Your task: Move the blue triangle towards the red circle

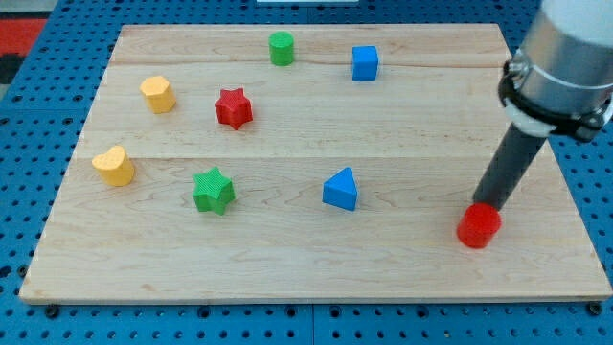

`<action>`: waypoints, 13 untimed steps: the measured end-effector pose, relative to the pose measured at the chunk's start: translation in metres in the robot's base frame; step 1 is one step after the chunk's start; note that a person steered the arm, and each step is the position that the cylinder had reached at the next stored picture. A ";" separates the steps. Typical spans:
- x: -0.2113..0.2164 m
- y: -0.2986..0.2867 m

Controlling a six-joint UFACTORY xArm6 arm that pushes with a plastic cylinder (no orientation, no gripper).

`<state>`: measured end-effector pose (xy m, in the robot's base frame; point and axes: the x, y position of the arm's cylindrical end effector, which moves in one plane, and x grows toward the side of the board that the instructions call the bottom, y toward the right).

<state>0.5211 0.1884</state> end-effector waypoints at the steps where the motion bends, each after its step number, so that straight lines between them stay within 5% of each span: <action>1: 0.002 0.029; 6: -0.072 -0.172; 9: -0.044 -0.133; 10: -0.056 -0.194; 11: -0.031 -0.196; 13: 0.004 -0.128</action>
<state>0.5250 0.0606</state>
